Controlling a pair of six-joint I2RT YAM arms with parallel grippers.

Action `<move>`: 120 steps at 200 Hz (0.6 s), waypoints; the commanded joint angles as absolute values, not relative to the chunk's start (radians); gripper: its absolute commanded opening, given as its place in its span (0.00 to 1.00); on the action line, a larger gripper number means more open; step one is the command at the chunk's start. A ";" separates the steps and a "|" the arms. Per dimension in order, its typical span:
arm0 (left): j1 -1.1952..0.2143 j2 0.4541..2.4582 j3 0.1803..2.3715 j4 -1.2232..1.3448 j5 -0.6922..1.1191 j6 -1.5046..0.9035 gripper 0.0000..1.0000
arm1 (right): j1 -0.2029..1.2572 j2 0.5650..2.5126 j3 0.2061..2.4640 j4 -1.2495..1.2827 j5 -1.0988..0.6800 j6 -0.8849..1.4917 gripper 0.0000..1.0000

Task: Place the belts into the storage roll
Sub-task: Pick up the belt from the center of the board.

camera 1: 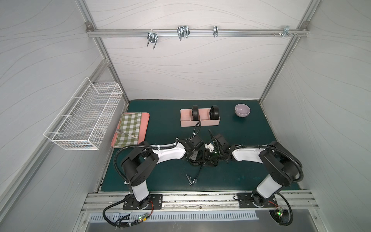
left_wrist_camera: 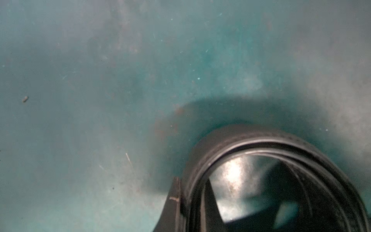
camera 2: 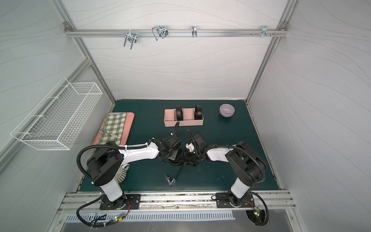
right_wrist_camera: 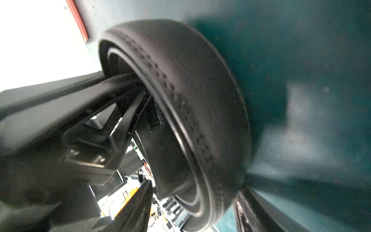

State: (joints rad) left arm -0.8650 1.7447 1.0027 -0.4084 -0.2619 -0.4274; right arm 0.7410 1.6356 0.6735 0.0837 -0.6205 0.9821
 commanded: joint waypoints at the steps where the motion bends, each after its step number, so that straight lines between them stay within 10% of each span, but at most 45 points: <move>1: -0.870 1.774 1.042 -0.385 -0.245 -0.481 0.00 | 0.761 1.626 0.668 0.110 -0.607 1.032 0.62; 120: -0.873 1.784 1.065 -0.455 -0.229 -0.552 0.00 | 0.787 1.670 0.745 -0.007 -0.536 1.247 0.50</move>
State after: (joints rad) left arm -0.8650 1.7596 1.0309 -0.4484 -0.2584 -0.4870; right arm 0.7559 1.6497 0.7006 0.0528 -0.5625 1.1866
